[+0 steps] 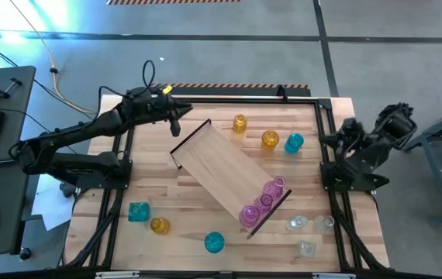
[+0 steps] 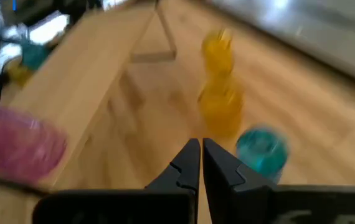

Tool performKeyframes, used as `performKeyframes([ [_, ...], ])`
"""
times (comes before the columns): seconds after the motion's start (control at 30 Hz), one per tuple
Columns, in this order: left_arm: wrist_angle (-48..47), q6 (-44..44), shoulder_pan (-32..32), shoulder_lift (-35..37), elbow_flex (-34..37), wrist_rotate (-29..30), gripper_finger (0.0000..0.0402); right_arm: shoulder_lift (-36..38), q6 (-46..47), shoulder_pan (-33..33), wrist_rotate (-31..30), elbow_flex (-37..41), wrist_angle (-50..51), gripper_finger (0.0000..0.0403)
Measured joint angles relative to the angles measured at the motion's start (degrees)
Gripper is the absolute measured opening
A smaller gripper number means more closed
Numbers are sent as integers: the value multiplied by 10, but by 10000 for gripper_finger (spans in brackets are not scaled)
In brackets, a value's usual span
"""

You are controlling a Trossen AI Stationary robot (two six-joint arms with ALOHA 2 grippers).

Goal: Sort vases onto shelf
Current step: Put the right transparent flower vase on the shelf

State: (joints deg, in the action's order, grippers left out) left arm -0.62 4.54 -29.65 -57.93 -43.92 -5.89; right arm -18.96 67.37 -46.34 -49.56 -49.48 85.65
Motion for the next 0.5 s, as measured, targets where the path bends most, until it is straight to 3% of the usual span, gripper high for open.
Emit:
performKeyframes([
  [0.13, -2, 0, 29, 0, 0, 0, 44, -45, 47, 10, 97, 9, -16, 0],
  [0.4, -38, -41, 98, 0, 0, 2, 44, -206, 128, 28, 310, -17, -16, 0],
  [0.5, -42, -57, 135, 0, 0, 34, 44, -258, 145, 29, 384, -22, -16, 0],
])
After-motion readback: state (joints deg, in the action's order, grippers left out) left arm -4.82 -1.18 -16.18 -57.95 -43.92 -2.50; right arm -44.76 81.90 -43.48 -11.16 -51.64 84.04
